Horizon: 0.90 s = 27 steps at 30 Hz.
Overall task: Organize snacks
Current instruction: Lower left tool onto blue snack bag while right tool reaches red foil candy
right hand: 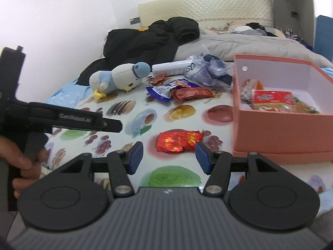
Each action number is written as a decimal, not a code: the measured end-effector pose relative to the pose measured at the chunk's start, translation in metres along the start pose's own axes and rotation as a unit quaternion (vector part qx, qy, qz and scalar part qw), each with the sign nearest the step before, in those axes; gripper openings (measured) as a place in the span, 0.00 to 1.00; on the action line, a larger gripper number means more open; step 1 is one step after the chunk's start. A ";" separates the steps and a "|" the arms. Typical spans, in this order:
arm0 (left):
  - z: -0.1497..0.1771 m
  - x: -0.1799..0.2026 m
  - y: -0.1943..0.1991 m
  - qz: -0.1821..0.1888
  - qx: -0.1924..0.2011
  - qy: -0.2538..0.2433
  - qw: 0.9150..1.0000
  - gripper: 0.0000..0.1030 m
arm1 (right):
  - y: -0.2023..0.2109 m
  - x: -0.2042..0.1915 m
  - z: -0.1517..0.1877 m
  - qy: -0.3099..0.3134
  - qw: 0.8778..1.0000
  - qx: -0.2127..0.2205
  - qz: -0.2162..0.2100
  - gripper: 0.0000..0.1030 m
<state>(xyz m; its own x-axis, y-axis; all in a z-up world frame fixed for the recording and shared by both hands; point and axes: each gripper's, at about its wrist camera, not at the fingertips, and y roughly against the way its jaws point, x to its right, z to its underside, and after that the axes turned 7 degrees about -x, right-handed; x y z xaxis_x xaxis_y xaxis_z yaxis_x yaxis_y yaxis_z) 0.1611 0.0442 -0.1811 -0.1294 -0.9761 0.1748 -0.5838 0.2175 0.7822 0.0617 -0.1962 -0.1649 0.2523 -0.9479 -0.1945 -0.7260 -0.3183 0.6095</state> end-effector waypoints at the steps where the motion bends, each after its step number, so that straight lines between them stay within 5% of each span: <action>1: -0.004 -0.004 -0.008 -0.004 0.001 0.001 1.000 0.70 | -0.006 0.000 -0.002 0.000 1.000 -0.001 -0.004 0.57; 5: -0.020 -0.019 -0.036 -0.008 0.002 0.007 1.000 0.72 | -0.037 0.001 -0.007 0.010 1.000 -0.013 -0.016 0.58; 8: -0.031 -0.027 -0.056 -0.007 0.006 0.007 1.000 0.72 | -0.059 0.004 -0.011 0.013 1.000 -0.018 -0.011 0.79; 10: -0.039 -0.032 -0.071 -0.005 0.008 0.006 1.000 0.75 | -0.071 0.006 -0.013 0.010 1.000 -0.017 -0.005 0.81; 22: -0.092 -0.078 -0.153 0.049 0.023 0.089 0.995 0.75 | -0.134 0.016 -0.016 -0.026 0.996 -0.044 0.067 0.81; 25: -0.101 -0.089 -0.166 0.070 0.036 0.115 0.990 0.75 | -0.141 0.018 -0.017 -0.019 0.995 -0.043 0.091 0.65; 27: -0.107 -0.093 -0.175 0.077 0.045 0.127 0.988 0.74 | -0.148 0.019 -0.017 -0.016 0.993 -0.048 0.106 0.65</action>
<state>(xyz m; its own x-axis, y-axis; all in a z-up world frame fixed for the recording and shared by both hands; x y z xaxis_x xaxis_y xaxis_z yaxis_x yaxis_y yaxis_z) 0.3606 0.0969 -0.2701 -0.0235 -0.8975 0.4404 -0.6433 0.3508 0.6805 0.1854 -0.1673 -0.2456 0.0786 -0.9938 -0.0781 -0.6963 -0.1108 0.7092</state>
